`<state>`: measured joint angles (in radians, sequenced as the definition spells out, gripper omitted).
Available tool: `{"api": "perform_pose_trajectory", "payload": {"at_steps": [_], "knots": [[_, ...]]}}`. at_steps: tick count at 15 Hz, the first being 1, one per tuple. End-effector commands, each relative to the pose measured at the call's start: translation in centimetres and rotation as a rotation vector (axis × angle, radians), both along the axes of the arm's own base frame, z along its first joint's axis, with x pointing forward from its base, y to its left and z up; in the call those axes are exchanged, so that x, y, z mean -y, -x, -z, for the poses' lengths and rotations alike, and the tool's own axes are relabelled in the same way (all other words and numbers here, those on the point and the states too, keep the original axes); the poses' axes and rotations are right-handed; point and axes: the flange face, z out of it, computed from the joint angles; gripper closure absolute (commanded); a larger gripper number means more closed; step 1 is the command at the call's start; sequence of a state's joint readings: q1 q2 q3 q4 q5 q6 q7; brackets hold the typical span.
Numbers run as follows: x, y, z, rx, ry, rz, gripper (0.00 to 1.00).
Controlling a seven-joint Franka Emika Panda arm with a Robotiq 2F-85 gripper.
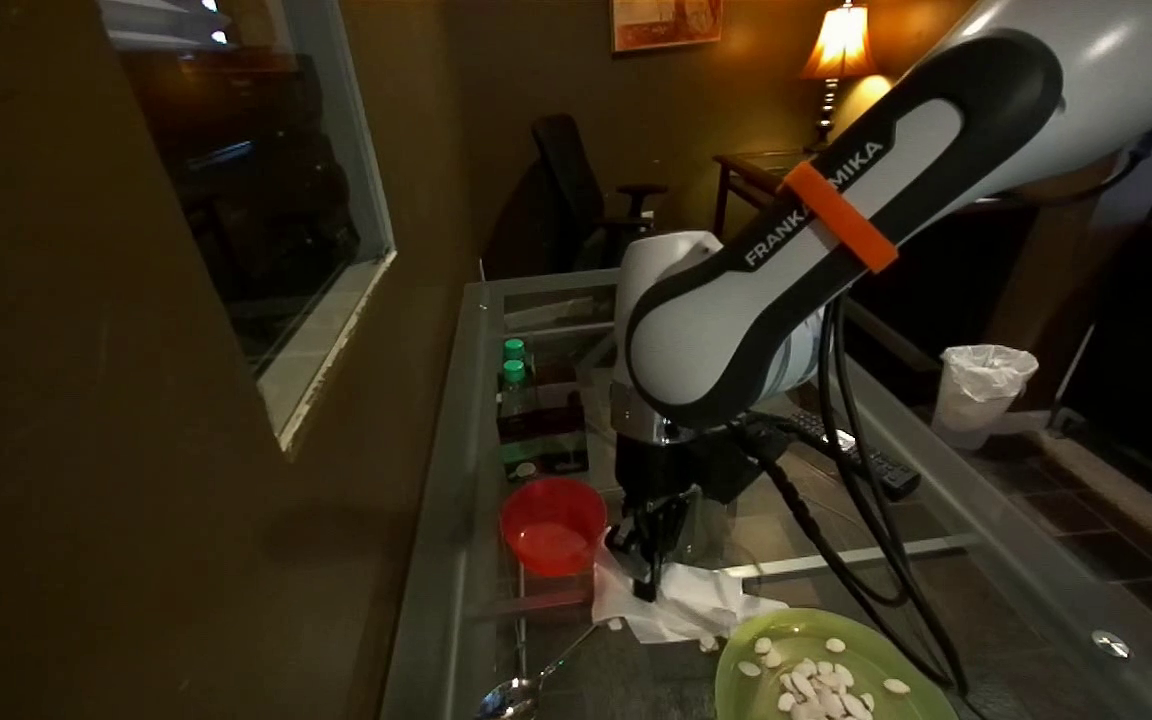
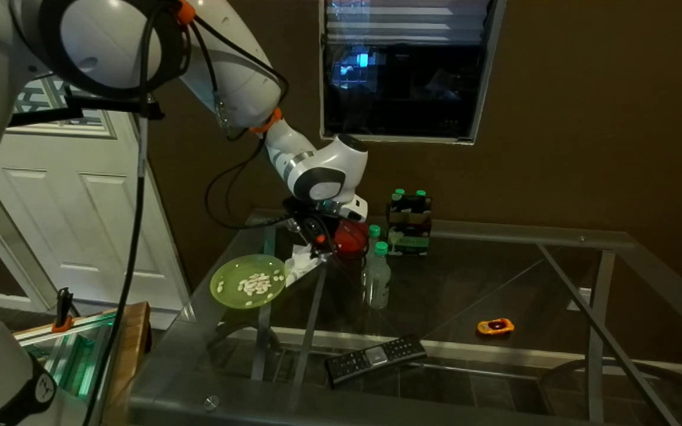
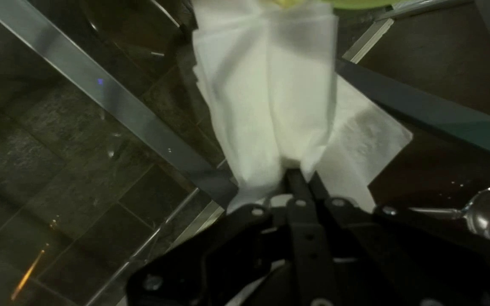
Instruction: Use the napkin to push the grains on the table slightly to the left
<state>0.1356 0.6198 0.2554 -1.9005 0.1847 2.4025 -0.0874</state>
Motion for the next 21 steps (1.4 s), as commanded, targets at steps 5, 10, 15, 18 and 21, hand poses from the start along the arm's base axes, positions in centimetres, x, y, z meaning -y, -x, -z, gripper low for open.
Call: {"api": "perform_pose_trajectory", "payload": {"at_steps": [5, 10, 15, 18, 21], "knots": [[-2.1, 0.4, -7.1, 0.058, 0.167, 0.189, 0.99], [-2.1, 0.6, -13.1, 0.101, 0.258, 0.248, 0.99], [-0.4, 1.0, -19.6, 0.16, 0.352, 0.312, 0.99], [2.1, 1.1, -22.9, 0.215, 0.424, 0.358, 0.99], [4.5, 0.9, -25.8, 0.304, 0.428, 0.409, 0.99]]}}
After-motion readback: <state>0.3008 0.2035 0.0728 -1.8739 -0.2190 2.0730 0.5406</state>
